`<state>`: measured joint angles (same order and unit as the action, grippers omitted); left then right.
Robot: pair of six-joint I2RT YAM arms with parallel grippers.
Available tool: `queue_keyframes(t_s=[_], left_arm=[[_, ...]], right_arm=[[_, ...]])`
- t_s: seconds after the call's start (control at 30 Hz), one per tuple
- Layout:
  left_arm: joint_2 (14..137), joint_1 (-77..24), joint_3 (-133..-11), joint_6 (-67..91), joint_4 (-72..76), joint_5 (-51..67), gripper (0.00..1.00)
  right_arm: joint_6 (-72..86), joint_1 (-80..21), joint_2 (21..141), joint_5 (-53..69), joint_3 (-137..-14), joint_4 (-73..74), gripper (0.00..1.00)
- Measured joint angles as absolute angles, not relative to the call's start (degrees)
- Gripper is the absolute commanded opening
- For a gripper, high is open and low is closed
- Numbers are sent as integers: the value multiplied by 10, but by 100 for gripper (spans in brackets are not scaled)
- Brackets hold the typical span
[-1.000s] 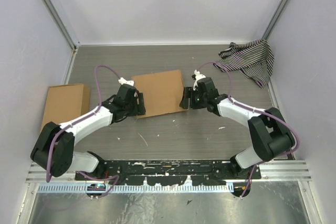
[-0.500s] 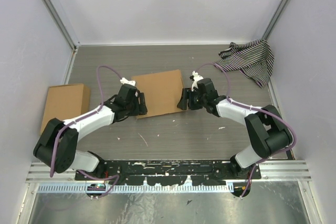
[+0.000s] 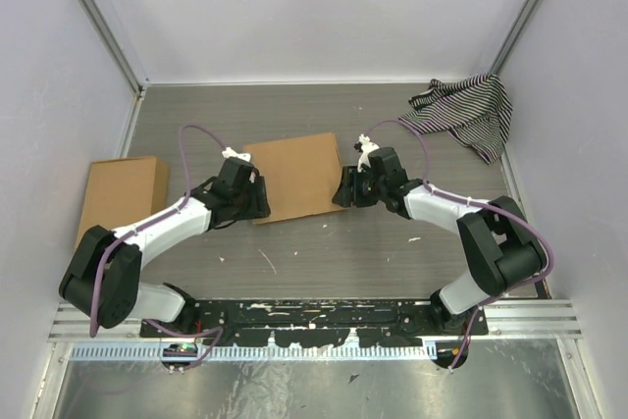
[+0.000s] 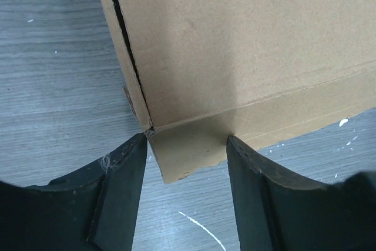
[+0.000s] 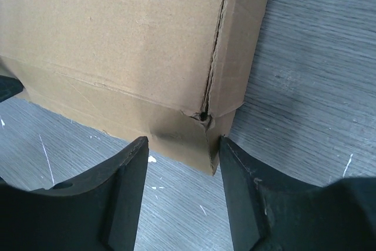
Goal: Fold the paper box
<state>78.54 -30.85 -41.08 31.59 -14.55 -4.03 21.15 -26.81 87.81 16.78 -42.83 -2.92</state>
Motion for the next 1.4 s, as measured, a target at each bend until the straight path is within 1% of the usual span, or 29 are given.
queue_keyframes(t_s=[0.23, 0.6, 0.93, 1.17, 1.4], left_arm=[[780, -309, -430, 316, -198, -20, 62], [780, -301, -448, 316, -246, 8, 62], [780, -254, -457, 316, -266, 70, 61], [781, -203, -458, 316, -265, 137, 60], [781, -198, -464, 315, -270, 160, 59]], right_arm=[[227, -268, 876, 177, -429, -12, 57], [259, -268, 870, 199, -448, 45, 66], [289, -268, 866, 211, -483, 114, 68], [335, -266, 864, 241, -475, 113, 66], [354, -263, 857, 242, -463, 112, 63]])
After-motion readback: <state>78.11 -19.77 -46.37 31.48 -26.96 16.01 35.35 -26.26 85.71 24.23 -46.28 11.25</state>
